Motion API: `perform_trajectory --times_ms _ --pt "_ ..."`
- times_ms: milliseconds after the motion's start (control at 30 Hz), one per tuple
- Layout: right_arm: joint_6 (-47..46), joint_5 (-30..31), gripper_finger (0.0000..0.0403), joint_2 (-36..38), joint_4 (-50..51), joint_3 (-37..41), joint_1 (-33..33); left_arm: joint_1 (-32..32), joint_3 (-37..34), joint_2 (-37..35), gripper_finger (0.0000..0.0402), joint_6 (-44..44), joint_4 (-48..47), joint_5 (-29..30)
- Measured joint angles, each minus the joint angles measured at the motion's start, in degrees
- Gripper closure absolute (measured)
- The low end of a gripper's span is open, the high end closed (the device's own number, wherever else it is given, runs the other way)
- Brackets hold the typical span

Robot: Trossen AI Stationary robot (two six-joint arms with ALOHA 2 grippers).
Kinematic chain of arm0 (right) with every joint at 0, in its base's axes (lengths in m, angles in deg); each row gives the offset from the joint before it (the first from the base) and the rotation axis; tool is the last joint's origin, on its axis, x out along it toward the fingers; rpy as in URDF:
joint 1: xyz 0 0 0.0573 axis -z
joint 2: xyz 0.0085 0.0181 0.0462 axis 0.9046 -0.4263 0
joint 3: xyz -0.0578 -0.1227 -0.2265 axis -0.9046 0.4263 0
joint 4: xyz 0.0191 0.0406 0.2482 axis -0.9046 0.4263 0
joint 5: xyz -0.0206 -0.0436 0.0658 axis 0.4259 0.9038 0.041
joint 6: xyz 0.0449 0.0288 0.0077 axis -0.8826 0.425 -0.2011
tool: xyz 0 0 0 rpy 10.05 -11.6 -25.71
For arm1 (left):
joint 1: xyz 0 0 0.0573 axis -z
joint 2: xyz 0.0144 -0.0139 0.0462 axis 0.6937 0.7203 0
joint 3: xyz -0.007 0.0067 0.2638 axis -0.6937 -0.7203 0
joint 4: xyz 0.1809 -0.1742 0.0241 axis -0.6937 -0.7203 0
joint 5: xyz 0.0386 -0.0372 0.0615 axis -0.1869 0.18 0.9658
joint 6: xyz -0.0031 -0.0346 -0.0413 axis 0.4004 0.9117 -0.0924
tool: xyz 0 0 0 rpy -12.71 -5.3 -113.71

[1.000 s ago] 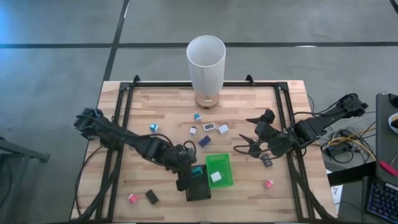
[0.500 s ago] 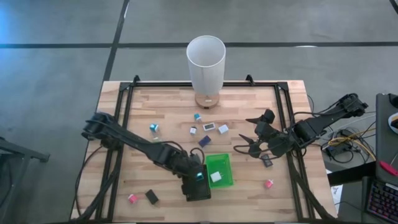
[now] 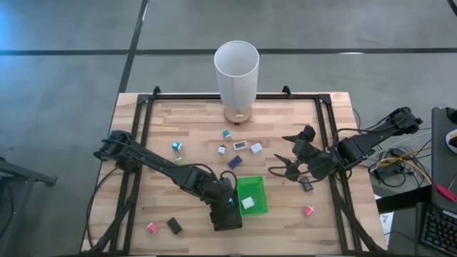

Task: Pick & Place Office items
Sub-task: Put the light blue digital clock into the black bin, then put the right white digital clock into the black bin

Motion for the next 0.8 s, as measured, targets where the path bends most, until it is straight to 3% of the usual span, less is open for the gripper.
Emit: perform_trajectory --times_ms 233,533,800 --pt "0.00 0.00 0.0078 0.00 0.02 0.00 0.00 0.00 0.00 0.02 0.0355 0.00 0.04 0.00" --pt "0.00 0.00 0.0078 -0.02 0.02 0.00 0.00 0.00 0.00 0.02 0.0276 0.26 0.07 -0.07" --pt "0.00 0.00 0.0078 -0.02 0.02 0.00 0.02 -0.07 0.00 0.02 0.0284 0.41 0.07 -0.22"
